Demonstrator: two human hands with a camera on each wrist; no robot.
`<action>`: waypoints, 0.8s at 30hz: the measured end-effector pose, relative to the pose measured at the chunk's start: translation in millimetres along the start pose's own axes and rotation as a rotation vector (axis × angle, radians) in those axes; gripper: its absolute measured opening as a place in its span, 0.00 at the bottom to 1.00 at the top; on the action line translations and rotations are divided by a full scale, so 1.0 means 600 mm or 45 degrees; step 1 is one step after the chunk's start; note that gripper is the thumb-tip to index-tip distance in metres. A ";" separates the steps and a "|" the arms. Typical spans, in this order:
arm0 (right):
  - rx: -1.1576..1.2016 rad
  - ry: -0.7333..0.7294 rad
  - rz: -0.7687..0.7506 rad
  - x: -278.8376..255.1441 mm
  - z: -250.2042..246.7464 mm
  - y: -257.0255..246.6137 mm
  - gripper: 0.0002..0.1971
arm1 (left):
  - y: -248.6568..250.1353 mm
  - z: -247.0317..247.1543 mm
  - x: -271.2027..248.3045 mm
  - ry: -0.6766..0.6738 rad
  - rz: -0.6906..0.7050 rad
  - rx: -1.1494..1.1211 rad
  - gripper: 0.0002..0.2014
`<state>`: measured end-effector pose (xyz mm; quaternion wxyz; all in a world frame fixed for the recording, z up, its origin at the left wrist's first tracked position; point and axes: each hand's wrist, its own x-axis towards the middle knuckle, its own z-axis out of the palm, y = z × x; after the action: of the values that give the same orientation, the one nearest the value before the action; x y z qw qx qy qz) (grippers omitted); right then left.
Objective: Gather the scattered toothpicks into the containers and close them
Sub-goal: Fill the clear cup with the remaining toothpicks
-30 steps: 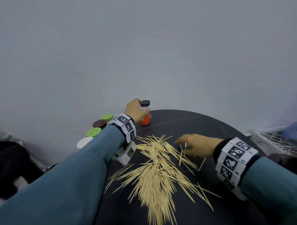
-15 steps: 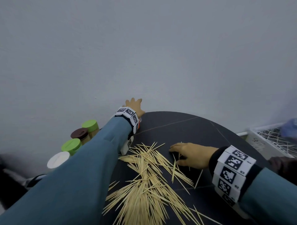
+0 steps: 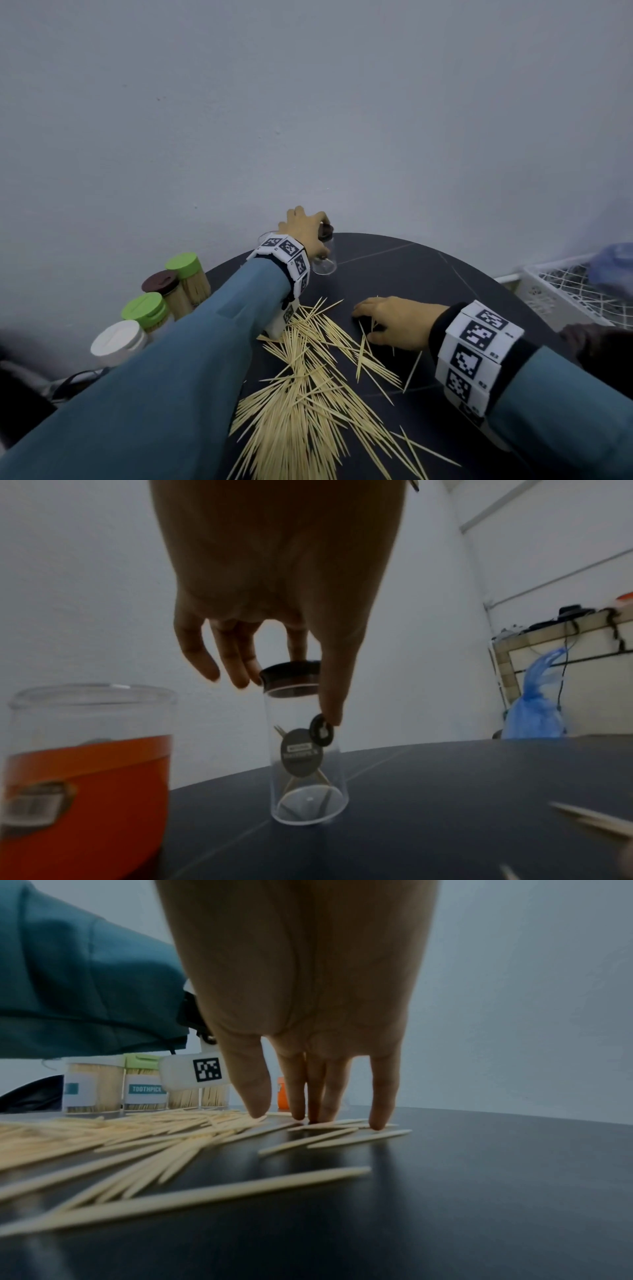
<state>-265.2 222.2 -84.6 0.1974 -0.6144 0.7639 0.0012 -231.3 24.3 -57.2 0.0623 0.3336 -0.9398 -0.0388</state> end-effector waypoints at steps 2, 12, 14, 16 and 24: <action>-0.003 -0.005 0.007 0.001 0.000 0.000 0.25 | 0.009 0.001 -0.010 -0.042 0.045 -0.168 0.31; -0.008 0.002 0.067 0.005 0.004 0.001 0.24 | 0.017 -0.012 -0.082 0.006 0.131 -0.657 0.28; 0.009 0.002 0.081 0.007 0.004 0.005 0.24 | 0.014 -0.027 -0.107 0.028 0.146 -0.768 0.28; 0.005 0.001 0.092 0.007 0.002 0.007 0.23 | 0.012 -0.040 -0.136 0.009 0.160 -0.886 0.30; -0.048 0.056 0.088 -0.010 0.000 -0.018 0.22 | 0.000 -0.047 -0.256 0.077 0.171 -1.161 0.25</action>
<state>-254.1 224.9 -80.1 0.1688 -0.5910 0.7888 0.0088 -109.1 120.1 -43.3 0.2326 0.2114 -0.8441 -0.4344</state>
